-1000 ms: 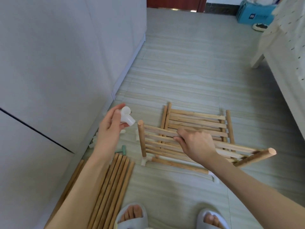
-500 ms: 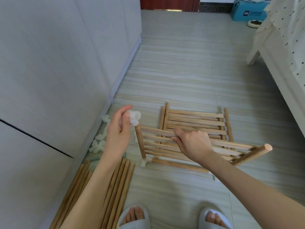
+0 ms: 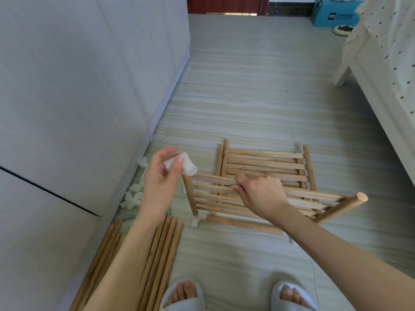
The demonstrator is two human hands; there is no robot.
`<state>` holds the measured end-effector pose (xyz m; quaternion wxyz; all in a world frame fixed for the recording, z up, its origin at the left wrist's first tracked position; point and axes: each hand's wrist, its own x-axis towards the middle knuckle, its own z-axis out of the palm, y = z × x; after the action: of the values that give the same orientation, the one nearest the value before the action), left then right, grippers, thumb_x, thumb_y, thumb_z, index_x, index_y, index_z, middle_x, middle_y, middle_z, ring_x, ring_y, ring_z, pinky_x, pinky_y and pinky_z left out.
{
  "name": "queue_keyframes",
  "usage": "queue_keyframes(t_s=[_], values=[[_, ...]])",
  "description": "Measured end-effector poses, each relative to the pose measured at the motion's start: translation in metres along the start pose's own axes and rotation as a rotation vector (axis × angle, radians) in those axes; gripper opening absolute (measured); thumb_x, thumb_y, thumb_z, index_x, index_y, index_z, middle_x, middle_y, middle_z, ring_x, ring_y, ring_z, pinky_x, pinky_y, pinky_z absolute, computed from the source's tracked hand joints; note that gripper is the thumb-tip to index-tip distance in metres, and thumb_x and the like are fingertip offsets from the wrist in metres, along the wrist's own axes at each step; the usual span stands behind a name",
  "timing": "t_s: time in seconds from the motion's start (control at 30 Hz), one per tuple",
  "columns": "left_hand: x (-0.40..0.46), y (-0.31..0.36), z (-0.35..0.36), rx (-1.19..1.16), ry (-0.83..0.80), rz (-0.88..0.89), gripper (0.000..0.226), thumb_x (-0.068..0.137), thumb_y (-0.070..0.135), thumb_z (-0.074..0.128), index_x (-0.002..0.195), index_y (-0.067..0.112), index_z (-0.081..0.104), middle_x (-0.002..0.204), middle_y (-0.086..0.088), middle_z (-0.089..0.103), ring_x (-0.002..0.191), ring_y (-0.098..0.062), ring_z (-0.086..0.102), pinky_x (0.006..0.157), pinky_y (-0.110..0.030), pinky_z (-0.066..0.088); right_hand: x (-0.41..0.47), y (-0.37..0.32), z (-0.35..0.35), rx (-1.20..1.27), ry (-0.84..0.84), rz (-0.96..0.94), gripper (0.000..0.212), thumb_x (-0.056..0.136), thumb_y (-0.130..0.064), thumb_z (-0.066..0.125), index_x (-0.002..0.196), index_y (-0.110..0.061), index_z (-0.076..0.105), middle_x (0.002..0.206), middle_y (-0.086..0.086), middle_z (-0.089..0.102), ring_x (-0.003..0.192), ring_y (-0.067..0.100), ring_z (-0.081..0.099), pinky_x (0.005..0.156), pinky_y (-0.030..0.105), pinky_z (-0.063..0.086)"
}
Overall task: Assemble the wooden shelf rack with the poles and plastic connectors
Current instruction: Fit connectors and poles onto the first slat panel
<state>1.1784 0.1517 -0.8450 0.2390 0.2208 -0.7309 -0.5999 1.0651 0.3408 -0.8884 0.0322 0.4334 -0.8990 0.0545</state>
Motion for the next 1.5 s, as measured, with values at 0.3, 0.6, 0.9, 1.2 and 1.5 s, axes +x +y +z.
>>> queue_keyframes(t_s=[0.3, 0.6, 0.9, 1.2, 1.5], values=[[0.011, 0.018, 0.001, -0.186, 0.122, -0.044, 0.018, 0.084, 0.042, 0.059, 0.093, 0.029, 0.05, 0.098, 0.0, 0.059, 0.085, -0.016, 0.069, 0.074, -0.02, 0.054, 0.0, -0.001, -0.001, -0.013, -0.004, -0.003, 0.032, 0.099, -0.043, 0.027, 0.101, -0.02, 0.049, 0.081, -0.003, 0.061, 0.069, 0.026, 0.061, 0.043, 0.025, 0.013], [0.01, 0.012, -0.006, 0.463, -0.056, 0.251, 0.038, 0.089, -0.001, 0.052, 0.114, 0.028, 0.056, 0.107, 0.01, 0.036, 0.093, 0.01, 0.042, 0.081, 0.004, 0.03, -0.002, -0.004, -0.007, -0.01, 0.049, -0.014, 0.023, 0.093, -0.034, 0.053, 0.087, -0.012, 0.059, 0.061, 0.003, 0.062, 0.05, 0.03, 0.059, 0.043, 0.019, 0.008], [0.001, 0.014, -0.002, 0.646, -0.038, 0.243, 0.038, 0.087, 0.002, 0.056, 0.121, 0.019, 0.06, 0.109, 0.006, 0.044, 0.091, 0.002, 0.039, 0.073, -0.009, 0.031, -0.001, -0.003, -0.008, -0.057, 0.052, -0.018, 0.022, 0.091, -0.035, 0.057, 0.083, -0.014, 0.058, 0.057, -0.001, 0.059, 0.045, 0.026, 0.056, 0.042, 0.017, 0.008], [-0.01, 0.018, 0.019, 0.667, -0.009, 0.12, 0.041, 0.09, -0.002, 0.047, 0.127, 0.016, 0.051, 0.124, -0.005, 0.051, 0.098, -0.012, 0.044, 0.082, -0.02, 0.034, -0.001, -0.002, -0.002, -0.011, 0.062, -0.023, 0.026, 0.097, -0.038, 0.043, 0.091, -0.015, 0.056, 0.067, 0.0, 0.062, 0.055, 0.029, 0.059, 0.042, 0.02, 0.01], [0.0, 0.019, 0.014, 0.719, -0.035, 0.016, 0.029, 0.095, 0.008, 0.044, 0.123, 0.012, 0.046, 0.112, -0.003, 0.052, 0.088, -0.01, 0.039, 0.07, -0.024, 0.031, 0.0, 0.0, -0.001, 0.016, 0.034, -0.016, 0.03, 0.098, -0.041, 0.035, 0.097, -0.017, 0.053, 0.071, 0.0, 0.062, 0.062, 0.03, 0.061, 0.043, 0.022, 0.012]])
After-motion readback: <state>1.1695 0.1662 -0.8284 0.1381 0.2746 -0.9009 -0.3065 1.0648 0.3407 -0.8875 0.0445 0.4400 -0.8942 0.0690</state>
